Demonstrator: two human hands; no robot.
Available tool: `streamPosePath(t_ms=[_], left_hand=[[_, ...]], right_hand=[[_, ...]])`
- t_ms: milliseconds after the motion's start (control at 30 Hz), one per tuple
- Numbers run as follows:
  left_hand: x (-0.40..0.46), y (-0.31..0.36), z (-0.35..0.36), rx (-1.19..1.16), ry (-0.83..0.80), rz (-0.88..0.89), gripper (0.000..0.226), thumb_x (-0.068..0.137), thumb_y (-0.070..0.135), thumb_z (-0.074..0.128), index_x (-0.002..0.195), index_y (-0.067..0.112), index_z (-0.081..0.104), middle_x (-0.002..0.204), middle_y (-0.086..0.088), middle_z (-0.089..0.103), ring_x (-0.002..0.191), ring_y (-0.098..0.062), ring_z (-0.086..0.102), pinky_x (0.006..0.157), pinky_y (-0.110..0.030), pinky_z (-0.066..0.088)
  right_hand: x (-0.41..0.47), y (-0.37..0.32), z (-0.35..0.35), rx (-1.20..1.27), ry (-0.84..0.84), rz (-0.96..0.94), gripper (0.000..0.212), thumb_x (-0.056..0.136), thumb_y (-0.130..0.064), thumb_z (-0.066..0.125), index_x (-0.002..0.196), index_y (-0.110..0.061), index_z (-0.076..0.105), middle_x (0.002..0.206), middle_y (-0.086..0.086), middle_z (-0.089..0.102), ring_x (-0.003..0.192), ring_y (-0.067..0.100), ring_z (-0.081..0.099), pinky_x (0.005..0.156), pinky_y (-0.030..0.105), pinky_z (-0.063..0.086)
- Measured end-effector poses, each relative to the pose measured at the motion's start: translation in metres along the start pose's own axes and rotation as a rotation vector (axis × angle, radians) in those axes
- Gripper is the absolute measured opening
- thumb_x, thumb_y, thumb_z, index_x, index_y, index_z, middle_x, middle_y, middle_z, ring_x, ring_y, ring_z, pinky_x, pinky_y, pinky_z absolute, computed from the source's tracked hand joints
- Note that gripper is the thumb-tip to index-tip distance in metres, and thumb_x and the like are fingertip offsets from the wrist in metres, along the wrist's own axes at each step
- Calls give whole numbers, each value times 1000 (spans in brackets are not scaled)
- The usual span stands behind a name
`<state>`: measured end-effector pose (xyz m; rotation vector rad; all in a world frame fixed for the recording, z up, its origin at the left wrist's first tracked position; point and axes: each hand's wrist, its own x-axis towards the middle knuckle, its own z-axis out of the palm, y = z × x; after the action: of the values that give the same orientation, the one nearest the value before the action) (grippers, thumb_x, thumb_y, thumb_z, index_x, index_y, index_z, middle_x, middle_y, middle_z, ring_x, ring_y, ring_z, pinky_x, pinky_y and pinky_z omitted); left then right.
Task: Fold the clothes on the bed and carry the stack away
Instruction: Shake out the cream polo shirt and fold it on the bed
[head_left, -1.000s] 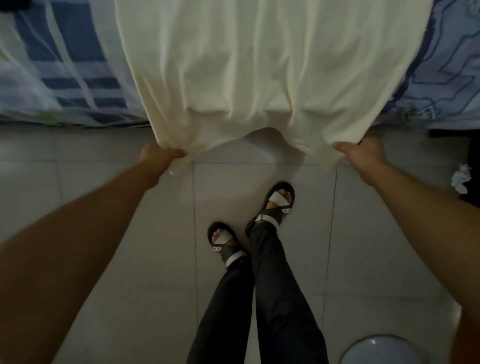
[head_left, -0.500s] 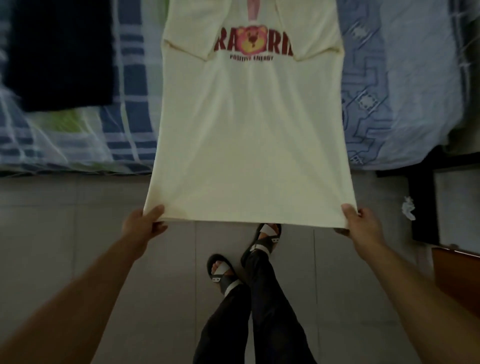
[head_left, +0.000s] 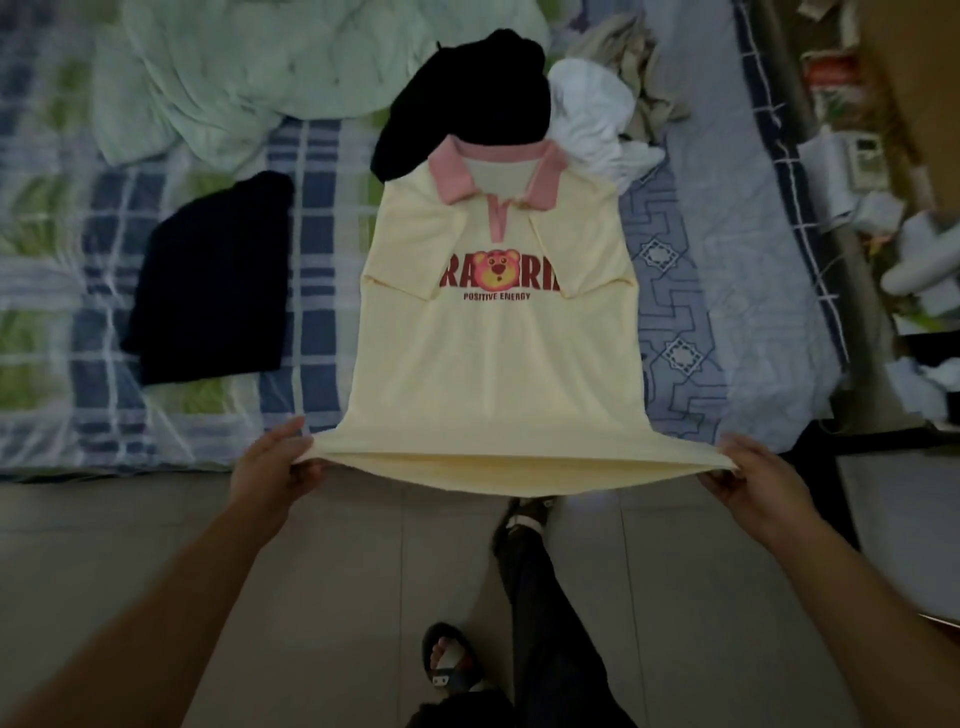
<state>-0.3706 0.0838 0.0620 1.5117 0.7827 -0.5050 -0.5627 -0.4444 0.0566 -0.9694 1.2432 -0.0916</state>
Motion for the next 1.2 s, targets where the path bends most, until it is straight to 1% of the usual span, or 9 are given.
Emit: streamPosePath(t_ms=[200, 300, 433, 533, 600, 700, 867, 1067, 1200], left_hand=[[101, 100, 93, -180, 112, -37, 6, 96, 14, 71, 94, 9, 70, 57, -2, 68, 50, -11, 66, 59, -28, 62], [159, 125, 137, -210, 156, -75, 8, 99, 12, 67, 91, 10, 68, 57, -1, 68, 51, -9, 66, 62, -28, 62], [228, 132, 180, -185, 218, -121, 21, 104, 12, 56, 83, 15, 58, 49, 4, 62, 44, -6, 58, 64, -26, 60], [259, 123, 196, -188, 251, -121, 11, 103, 16, 57, 93, 16, 61, 70, 3, 68, 59, -6, 65, 66, -23, 59], [270, 113, 197, -125, 317, -90, 5, 100, 16, 62, 104, 17, 64, 86, 1, 70, 71, -7, 68, 64, -20, 58], [272, 94, 182, 124, 393, 24, 29, 91, 15, 67, 119, 16, 63, 92, -1, 67, 77, -13, 63, 63, -24, 54], [256, 60, 143, 770, 357, 106, 52, 87, 38, 76, 134, 22, 59, 117, 1, 66, 102, -23, 62, 91, -42, 54], [262, 54, 133, 731, 294, 105, 27, 91, 41, 73, 105, 18, 70, 96, -1, 69, 92, -27, 66, 76, -37, 51], [255, 39, 126, 721, 334, 166, 30, 92, 49, 68, 105, 23, 63, 96, 3, 64, 89, -23, 61, 73, -36, 46]], right_hand=[[114, -79, 92, 179, 47, 82, 7, 99, -8, 65, 94, -4, 64, 70, 9, 67, 57, 12, 66, 60, 30, 63], [176, -93, 136, 181, 59, 111, 10, 101, -8, 62, 93, -2, 63, 76, 12, 63, 62, 15, 63, 63, 33, 64], [242, -96, 179, 138, 48, 172, 24, 104, -9, 55, 80, -5, 57, 54, 8, 61, 57, 15, 57, 57, 29, 60], [266, -90, 189, 133, 42, 185, 19, 103, -15, 58, 87, -6, 61, 61, 7, 63, 58, 15, 61, 66, 32, 63], [270, -86, 186, 143, 21, 170, 17, 103, -20, 59, 93, -6, 62, 68, 7, 66, 64, 20, 70, 75, 36, 64], [264, -80, 175, 49, 3, 74, 10, 100, -12, 61, 94, -5, 65, 76, 8, 72, 72, 23, 74, 77, 37, 64], [257, -85, 174, -336, 62, -143, 11, 94, -19, 73, 84, -16, 71, 73, 2, 72, 59, 13, 66, 60, 30, 56], [274, -104, 204, -341, 59, -265, 15, 94, -29, 72, 90, -15, 70, 73, 0, 75, 60, 15, 70, 53, 25, 56], [272, -78, 185, -713, 243, -320, 32, 91, -40, 70, 113, -16, 69, 104, 3, 74, 88, 18, 69, 78, 36, 58]])
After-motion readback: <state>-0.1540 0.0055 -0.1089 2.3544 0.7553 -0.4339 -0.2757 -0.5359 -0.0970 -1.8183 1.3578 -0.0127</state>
